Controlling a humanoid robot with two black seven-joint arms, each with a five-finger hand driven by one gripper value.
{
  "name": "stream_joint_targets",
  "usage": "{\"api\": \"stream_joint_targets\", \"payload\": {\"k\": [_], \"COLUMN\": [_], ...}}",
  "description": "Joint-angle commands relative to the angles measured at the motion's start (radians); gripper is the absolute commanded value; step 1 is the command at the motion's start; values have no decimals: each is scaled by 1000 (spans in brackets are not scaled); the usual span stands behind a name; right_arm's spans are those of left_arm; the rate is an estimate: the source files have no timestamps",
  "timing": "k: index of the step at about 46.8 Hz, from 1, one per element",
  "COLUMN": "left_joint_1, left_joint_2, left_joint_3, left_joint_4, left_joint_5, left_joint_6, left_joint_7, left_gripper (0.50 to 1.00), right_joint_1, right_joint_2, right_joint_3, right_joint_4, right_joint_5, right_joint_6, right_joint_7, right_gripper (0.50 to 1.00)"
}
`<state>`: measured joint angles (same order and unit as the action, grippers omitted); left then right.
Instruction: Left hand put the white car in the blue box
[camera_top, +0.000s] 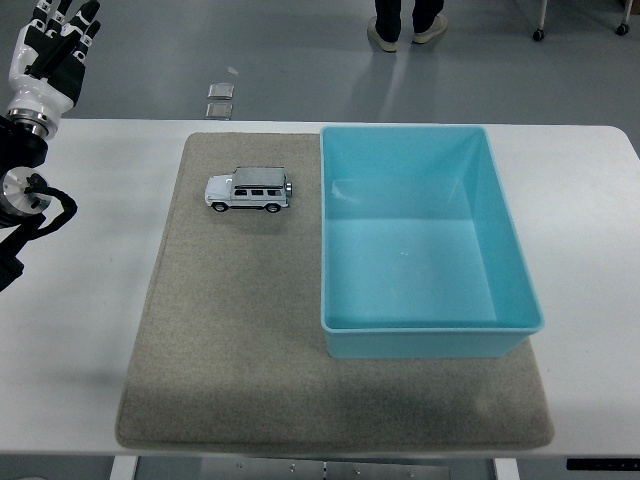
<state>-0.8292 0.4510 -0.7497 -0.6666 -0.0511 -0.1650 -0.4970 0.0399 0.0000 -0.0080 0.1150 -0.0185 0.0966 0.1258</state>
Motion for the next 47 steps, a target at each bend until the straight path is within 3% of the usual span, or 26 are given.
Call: {"api": "stream_joint_targets", "payload": {"k": [1, 23, 47], "left_joint_1": [-5, -11, -21], "left_joint_2": [0, 2, 18], "left_joint_3": [3, 15, 15], "left_joint_4": [-1, 1, -10], "left_joint_5": [2, 5, 139], "left_joint_6": [8, 8, 15], "left_joint_7": [8, 12, 11], "left_gripper": [1000, 1000, 1000], "right_joint_1": [0, 0, 0], "right_joint_2": [0, 0, 0], "right_joint_3": [0, 0, 0], "right_joint_4": [0, 0, 0], "right_joint_5": [0, 0, 0], "right_joint_6": [0, 0, 0], "right_joint_7": [0, 0, 0], "right_gripper": [936, 936, 936]}}
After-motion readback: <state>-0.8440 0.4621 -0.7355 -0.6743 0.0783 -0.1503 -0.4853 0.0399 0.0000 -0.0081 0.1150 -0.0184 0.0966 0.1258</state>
